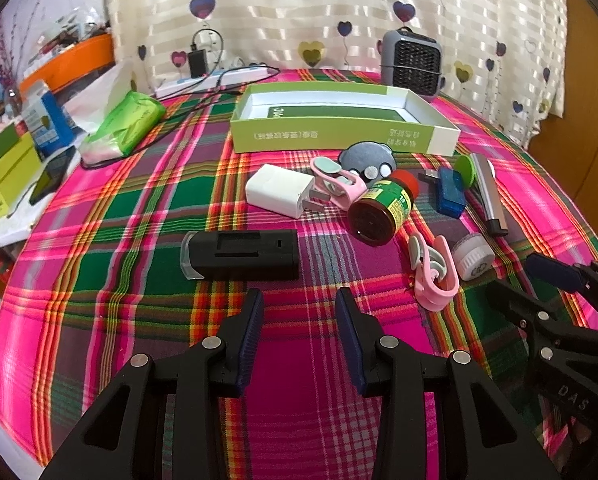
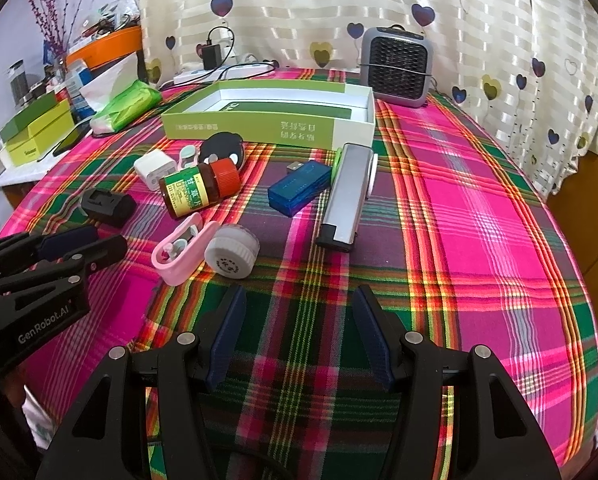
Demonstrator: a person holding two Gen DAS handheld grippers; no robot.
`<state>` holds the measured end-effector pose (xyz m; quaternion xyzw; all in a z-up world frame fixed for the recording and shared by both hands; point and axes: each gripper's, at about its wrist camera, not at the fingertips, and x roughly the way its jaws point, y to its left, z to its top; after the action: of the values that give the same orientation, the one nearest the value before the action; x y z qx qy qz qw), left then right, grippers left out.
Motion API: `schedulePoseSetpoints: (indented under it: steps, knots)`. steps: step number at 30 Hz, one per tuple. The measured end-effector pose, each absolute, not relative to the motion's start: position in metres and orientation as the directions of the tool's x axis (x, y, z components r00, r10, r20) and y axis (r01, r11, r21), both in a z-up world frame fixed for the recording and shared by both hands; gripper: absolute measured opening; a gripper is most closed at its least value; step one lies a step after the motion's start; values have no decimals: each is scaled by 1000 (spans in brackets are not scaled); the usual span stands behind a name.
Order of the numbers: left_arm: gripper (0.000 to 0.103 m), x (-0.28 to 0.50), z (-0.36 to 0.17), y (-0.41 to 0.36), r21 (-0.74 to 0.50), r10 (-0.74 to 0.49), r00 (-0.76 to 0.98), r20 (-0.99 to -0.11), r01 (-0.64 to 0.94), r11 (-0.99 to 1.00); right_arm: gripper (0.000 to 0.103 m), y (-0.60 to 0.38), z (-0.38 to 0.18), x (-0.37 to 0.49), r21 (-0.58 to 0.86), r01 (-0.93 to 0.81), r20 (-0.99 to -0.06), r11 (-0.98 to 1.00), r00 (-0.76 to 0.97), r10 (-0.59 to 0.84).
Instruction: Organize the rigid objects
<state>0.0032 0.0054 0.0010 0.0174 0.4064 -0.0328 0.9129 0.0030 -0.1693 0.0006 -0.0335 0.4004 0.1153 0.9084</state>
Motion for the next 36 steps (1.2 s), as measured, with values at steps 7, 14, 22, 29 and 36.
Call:
schedulePoseSetpoints:
  steps: [7,14,22,29,36]
  knots:
    - [35,0,7,24,-36,-127,655,-745,151,988,56,-168,1,4,41,-338,-739,940,623,256]
    - [35,1,16,52,-79,-154,666,-730,141,987,56,-160,1,13,26,-412,-747,911,598,292]
    - [35,17,17,59,-66,-174,649,-741,188,980,56,-156,1,24,36,-470,-756,882,565,331]
    - [35,24,11,50,-41,-171,629,-759,215,976,56,-152,2,34,34,-492,-756,870,557,344]
    - [35,38,10,61,-123,-217,595,-774,196,973,56,-151,2,37,35,-509,-756,860,550,356]
